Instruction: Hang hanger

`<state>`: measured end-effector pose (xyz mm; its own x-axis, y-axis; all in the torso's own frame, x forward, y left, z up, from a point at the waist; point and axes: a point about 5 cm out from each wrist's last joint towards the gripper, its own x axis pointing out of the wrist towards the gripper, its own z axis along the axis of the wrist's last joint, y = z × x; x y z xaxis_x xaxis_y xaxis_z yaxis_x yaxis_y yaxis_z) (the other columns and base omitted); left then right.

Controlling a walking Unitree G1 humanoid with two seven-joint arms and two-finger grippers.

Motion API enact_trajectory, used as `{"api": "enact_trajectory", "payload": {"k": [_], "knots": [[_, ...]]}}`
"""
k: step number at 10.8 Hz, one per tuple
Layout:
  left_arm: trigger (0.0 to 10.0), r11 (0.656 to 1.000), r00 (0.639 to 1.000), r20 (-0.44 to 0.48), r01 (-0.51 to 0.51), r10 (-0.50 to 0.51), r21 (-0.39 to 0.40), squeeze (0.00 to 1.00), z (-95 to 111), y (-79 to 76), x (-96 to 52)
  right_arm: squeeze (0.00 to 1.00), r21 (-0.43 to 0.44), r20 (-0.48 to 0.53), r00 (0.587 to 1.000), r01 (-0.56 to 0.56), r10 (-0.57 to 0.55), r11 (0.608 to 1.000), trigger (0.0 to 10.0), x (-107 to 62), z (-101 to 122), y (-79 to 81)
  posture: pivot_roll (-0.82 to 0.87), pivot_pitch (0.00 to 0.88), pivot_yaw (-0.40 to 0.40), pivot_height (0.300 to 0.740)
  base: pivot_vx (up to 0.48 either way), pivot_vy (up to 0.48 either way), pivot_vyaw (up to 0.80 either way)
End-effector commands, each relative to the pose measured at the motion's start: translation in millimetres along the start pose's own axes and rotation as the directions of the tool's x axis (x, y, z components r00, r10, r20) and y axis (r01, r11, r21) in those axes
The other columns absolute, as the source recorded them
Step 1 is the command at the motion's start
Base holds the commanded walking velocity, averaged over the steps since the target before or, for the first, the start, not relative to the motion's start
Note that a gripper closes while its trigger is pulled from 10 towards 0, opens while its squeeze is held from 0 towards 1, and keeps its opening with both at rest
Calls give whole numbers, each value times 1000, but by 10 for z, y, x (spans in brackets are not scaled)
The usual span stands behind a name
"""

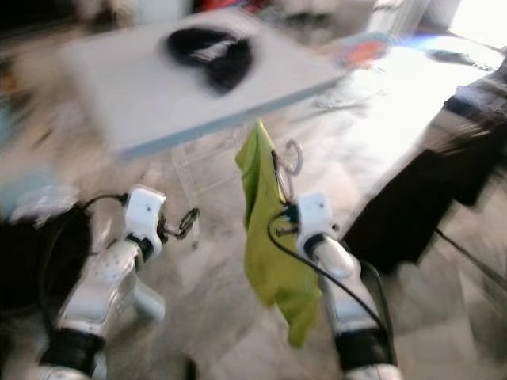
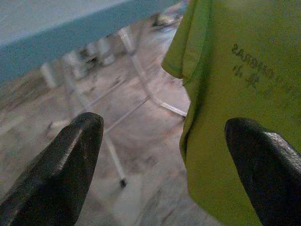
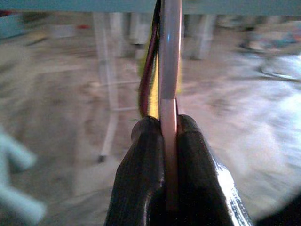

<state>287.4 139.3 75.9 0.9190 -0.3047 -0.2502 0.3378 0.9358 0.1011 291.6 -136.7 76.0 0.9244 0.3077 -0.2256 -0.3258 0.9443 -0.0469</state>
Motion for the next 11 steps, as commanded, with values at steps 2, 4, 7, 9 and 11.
{"api": "enact_trajectory", "payload": {"k": [2, 4, 7, 9, 11], "knots": [[10000, 1000, 1000, 9, 18, -18, 7, 0, 48, -28, 19, 0, -24, 42, 996, -77, 78, 997, 10000, -2, 99, 104, -68, 0, -21, 740, 0, 0, 800], [10000, 1000, 999, 11, 30, -30, -4, 0, 65, -48, 34, 0, -31, 47, 993, -105, 107, 994, 10000, -2, 122, 149, -73, 0, -16, 740, 0, 0, 800], [10000, 995, 997, 13, 75, -74, -63, 0, 166, -111, 115, 0, -30, 98, 984, -148, 151, 988, 10000, 31, 286, 239, -73, 0, -1, 740, 0, 0, 0], [10000, 976, 990, 18, 138, -137, -169, 0, 215, -155, 161, 0, -53, 104, 983, -144, 149, 988, 10000, 5, 292, 268, -75, 0, 9, 740, 0, 0, 0], [10000, 940, 972, 43, 236, -232, -245, 0, 302, -303, 220, 0, -1, 112, 963, -246, 244, 969, 10000, -53, 282, 387, -76, 0, -1, 740, 0, 0, 0]]}}
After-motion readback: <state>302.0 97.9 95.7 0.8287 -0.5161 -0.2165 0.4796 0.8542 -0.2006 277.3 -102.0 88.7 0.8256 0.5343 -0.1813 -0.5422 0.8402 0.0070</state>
